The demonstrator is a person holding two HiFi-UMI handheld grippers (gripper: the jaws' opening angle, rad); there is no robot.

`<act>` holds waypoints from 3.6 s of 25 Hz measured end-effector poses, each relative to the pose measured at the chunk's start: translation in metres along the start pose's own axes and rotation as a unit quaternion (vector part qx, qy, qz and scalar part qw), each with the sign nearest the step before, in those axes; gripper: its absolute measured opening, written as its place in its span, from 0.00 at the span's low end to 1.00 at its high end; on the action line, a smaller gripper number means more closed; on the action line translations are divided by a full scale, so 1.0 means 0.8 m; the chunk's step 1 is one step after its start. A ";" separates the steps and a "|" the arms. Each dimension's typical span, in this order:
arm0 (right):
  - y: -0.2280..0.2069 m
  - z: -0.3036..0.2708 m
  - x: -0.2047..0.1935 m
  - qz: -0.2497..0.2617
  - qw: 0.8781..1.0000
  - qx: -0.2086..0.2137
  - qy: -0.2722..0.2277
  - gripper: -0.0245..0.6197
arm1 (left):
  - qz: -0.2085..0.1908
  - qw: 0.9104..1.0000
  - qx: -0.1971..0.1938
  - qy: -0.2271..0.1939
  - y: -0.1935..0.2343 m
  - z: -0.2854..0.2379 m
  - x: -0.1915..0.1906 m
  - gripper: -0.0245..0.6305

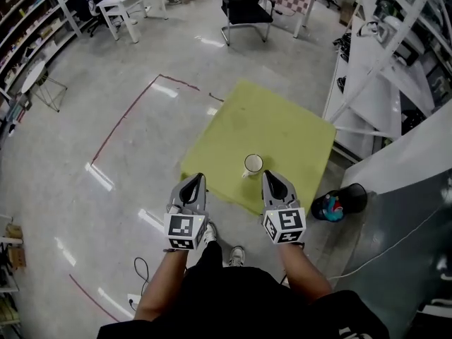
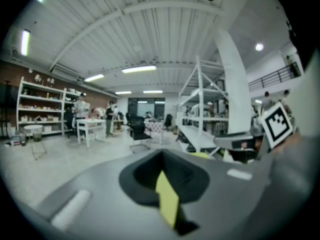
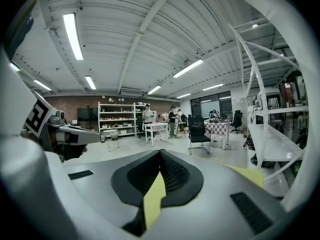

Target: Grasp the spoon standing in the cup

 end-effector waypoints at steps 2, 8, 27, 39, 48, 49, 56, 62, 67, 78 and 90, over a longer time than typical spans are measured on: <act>-0.007 -0.016 0.003 0.002 1.000 -0.007 0.003 0.05 | 0.001 1.000 -0.012 0.002 0.004 -0.021 0.002 0.05; -0.027 -0.060 0.004 -0.007 0.999 -0.032 0.016 0.05 | 0.001 0.999 -0.045 0.013 0.019 -0.075 0.000 0.05; -0.069 -0.113 -0.059 -0.029 0.993 -0.061 0.095 0.05 | -0.002 0.990 -0.128 0.055 0.008 -0.157 -0.032 0.05; -0.116 -0.137 -0.116 -0.055 0.989 -0.052 0.129 0.05 | 0.000 0.992 -0.090 0.089 -0.003 -0.190 -0.060 0.05; -0.155 -0.163 -0.170 -0.097 0.976 -0.046 0.192 0.23 | -0.009 0.992 -0.080 0.100 -0.011 -0.212 -0.066 0.05; -0.157 -0.166 -0.173 -0.099 0.975 -0.043 0.195 0.23 | -0.009 0.992 -0.079 0.101 -0.011 -0.213 -0.067 0.05; -0.164 -0.179 -0.191 -0.111 0.970 -0.042 0.214 0.23 | -0.010 0.991 -0.075 0.110 -0.010 -0.222 -0.075 0.05; -0.161 -0.182 -0.193 -0.120 0.968 -0.050 0.216 0.18 | -0.010 0.990 -0.078 0.114 -0.016 -0.223 -0.076 0.05; -0.162 -0.183 -0.198 -0.119 0.966 -0.053 0.225 0.16 | -0.010 0.991 -0.077 0.112 -0.014 -0.221 -0.074 0.05; -0.154 -0.183 -0.199 -0.115 0.967 -0.070 0.217 0.07 | -0.009 0.991 -0.070 0.112 0.000 -0.211 -0.079 0.05; -0.144 -0.170 -0.158 -0.091 0.976 -0.083 0.179 0.06 | -0.009 0.992 -0.077 0.098 0.005 -0.197 -0.068 0.05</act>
Point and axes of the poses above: the fingertips, and each gripper's own axes: z backward along the fingers, y to its left, x out of its top, the point moved 5 cm from there along z, backward along the fingers, and after that the axes turned 15 degrees about x, right-handed, at the moved point
